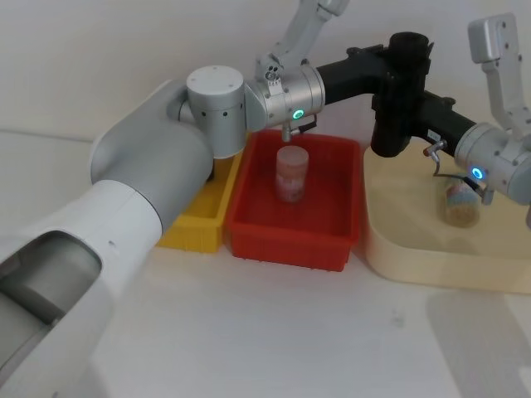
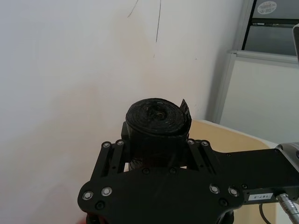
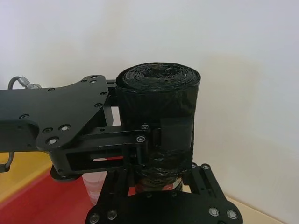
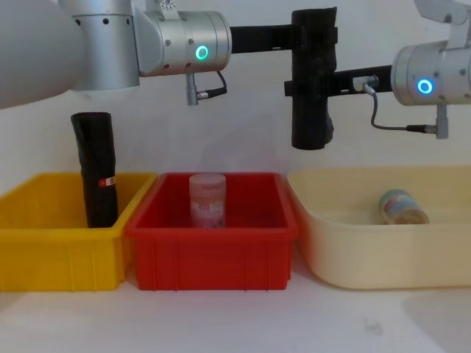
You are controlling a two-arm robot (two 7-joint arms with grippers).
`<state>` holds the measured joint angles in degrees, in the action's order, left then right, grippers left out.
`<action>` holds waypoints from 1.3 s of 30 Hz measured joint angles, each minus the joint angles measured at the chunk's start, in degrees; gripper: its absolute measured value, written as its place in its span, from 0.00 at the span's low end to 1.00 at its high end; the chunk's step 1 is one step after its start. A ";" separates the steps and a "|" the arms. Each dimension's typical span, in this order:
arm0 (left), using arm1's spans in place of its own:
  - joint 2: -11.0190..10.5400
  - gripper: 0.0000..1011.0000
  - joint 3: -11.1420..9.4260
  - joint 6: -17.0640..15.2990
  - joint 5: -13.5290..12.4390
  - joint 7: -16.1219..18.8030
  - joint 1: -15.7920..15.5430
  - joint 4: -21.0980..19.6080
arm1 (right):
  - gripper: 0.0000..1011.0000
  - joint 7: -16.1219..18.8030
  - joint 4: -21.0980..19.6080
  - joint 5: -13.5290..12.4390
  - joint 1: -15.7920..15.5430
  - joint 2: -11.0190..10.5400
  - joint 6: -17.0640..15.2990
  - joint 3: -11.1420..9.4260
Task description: Pick up the garbage bag with the one hand and transfer it to the other hand.
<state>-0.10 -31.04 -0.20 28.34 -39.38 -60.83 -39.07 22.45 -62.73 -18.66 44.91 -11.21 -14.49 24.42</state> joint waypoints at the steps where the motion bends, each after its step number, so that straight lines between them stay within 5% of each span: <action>1: 0.00 0.51 0.00 0.00 0.00 0.00 0.00 0.00 | 0.52 0.01 0.02 0.00 0.01 0.01 0.01 0.00; 6: 0.01 0.54 -0.01 0.00 0.00 -0.02 0.00 0.00 | 0.52 0.06 0.05 0.00 0.03 0.05 0.04 0.01; 22: 0.00 0.98 -0.01 0.00 0.00 -0.02 0.00 0.00 | 0.51 0.04 -0.25 0.21 0.02 -0.21 0.16 -0.31; 39: 0.00 0.99 0.00 0.00 0.00 -0.01 0.00 0.00 | 0.51 -3.02 -7.65 1.11 -2.94 -5.37 -3.53 -4.33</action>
<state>-0.10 -31.04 -0.20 28.34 -39.39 -60.84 -39.07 19.43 -70.37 -17.55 41.97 -16.58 -18.03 20.09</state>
